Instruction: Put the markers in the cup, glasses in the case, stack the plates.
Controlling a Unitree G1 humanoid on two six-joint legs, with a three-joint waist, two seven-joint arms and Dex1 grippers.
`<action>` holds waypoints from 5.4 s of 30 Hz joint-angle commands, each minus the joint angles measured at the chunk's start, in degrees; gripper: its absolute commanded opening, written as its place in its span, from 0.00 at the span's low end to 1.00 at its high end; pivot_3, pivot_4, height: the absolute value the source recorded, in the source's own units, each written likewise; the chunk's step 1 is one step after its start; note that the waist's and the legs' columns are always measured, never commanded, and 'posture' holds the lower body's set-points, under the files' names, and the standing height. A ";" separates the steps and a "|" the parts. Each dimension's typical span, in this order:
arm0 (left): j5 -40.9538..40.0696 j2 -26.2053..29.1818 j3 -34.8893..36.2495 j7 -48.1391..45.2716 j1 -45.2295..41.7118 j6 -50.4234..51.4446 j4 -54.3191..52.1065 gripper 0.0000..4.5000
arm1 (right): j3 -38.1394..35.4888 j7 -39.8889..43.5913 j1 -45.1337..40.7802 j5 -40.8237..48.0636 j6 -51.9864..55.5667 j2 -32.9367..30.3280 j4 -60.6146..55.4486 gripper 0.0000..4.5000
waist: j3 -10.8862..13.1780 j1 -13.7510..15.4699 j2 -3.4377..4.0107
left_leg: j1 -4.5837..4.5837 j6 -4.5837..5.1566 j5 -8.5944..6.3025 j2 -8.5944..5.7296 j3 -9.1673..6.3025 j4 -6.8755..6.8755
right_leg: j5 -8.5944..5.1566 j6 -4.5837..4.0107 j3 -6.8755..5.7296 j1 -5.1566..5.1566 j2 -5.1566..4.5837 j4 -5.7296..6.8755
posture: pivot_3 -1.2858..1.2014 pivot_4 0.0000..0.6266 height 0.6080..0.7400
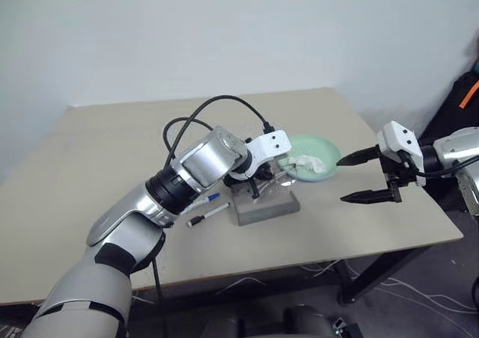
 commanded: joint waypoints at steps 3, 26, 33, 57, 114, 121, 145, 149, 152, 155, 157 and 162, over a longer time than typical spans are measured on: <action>4.41 -2.44 -0.16 -0.29 0.80 -4.32 3.06 0.00 | -1.09 -0.29 -1.91 0.47 -0.62 0.15 -0.46 1.00 | -0.01 -0.01 0.01 | 0.01 0.10 -0.06 -0.01 0.01 -0.01 | 0.00 0.00 0.02 0.00 0.00 0.01 | 0.52 0.00 0.90; 13.92 -3.10 -4.52 -6.80 5.98 -3.00 2.84 0.05 | -1.46 -1.22 -1.71 1.50 0.07 0.45 -2.26 1.00 | -0.01 -0.11 0.02 | 0.02 0.16 -0.09 -0.01 0.01 0.03 | -0.01 0.01 0.04 0.00 0.00 0.04 | 0.52 0.00 0.90; 14.06 -3.08 -3.68 -8.31 5.54 -2.11 0.98 0.50 | -1.27 -1.36 -1.69 1.32 0.04 0.51 -2.04 1.00 | -0.02 -0.10 0.03 | 0.02 0.16 -0.09 -0.01 0.01 0.05 | -0.01 0.01 0.04 0.01 0.00 0.05 | 0.52 0.00 0.90; 17.71 -13.32 8.48 6.92 -0.56 -13.73 21.09 0.15 | -0.97 -1.83 -2.15 0.84 0.17 1.16 -1.88 1.00 | -0.02 0.11 0.03 | 0.02 0.17 -0.09 -0.04 -0.01 0.07 | -0.01 0.04 0.05 0.03 0.00 0.07 | 0.52 0.00 0.90; 27.86 -4.05 2.21 -11.67 17.85 -6.48 -10.98 0.00 | 0.74 -1.29 -3.46 -0.50 -2.31 1.79 1.35 1.00 | -0.06 -0.11 0.08 | 0.12 0.20 -0.09 -0.04 0.00 0.13 | -0.01 0.03 0.09 0.16 0.00 0.10 | 0.52 0.00 0.90; 24.71 -3.77 9.29 -9.03 15.99 -4.97 -11.86 0.00 | 1.03 -1.22 -3.86 -0.65 -2.57 1.99 1.83 1.00 | -0.06 -0.16 0.07 | 0.14 0.20 -0.09 -0.02 -0.01 0.13 | -0.01 0.03 0.08 0.17 0.00 0.11 | 0.52 0.00 0.90; 5.50 17.45 22.01 -20.37 21.01 -8.51 -6.50 0.76 | 2.58 0.22 -7.17 -2.44 -4.20 4.43 5.42 1.00 | -0.06 -0.16 0.05 | 0.15 0.20 -0.09 0.01 0.00 0.08 | -0.01 0.03 0.04 0.12 0.00 0.13 | 0.52 0.00 0.90; 5.50 16.43 20.78 -21.46 19.34 -11.15 -1.10 0.76 | 2.44 0.04 -6.91 -2.31 -4.08 4.48 5.06 1.00 | -0.07 -0.15 0.06 | 0.14 0.20 -0.09 0.01 0.01 0.08 | -0.01 0.03 0.04 0.11 0.01 0.14 | 0.52 0.00 0.90; 5.42 15.84 19.77 -22.75 18.61 -12.57 1.09 0.76 | 2.26 -0.16 -6.55 -2.20 -3.92 4.36 4.65 1.00 | -0.07 -0.09 0.06 | 0.11 0.20 -0.09 0.00 0.01 0.09 | -0.01 0.03 0.05 0.11 0.00 0.12 | 0.52 0.00 0.90; 5.59 15.63 18.53 -24.81 18.05 -13.96 2.97 0.76 | 2.03 -0.39 -6.15 -2.09 -3.69 4.16 4.15 1.00 | -0.07 -0.13 0.06 | 0.09 0.19 -0.10 0.00 0.02 0.09 | -0.01 0.03 0.06 0.10 0.00 0.11 | 0.52 0.00 0.90; 5.73 15.82 17.80 -26.12 17.86 -14.92 3.60 0.76 | 1.93 -0.51 -5.91 -2.03 -3.56 4.05 3.86 1.00 | -0.07 -0.14 0.06 | 0.09 0.19 -0.10 0.00 0.02 0.08 | -0.01 0.03 0.05 0.09 0.00 0.12 | 0.52 0.00 0.90; 7.22 16.00 15.89 -27.98 17.62 -17.42 5.82 0.76 | 1.57 -0.95 -5.16 -1.80 -3.02 3.84 2.86 1.00 | -0.07 -0.14 0.06 | 0.10 0.20 -0.09 0.01 0.02 0.08 | -0.01 0.03 0.05 0.09 0.00 0.13 | 0.52 0.00 0.90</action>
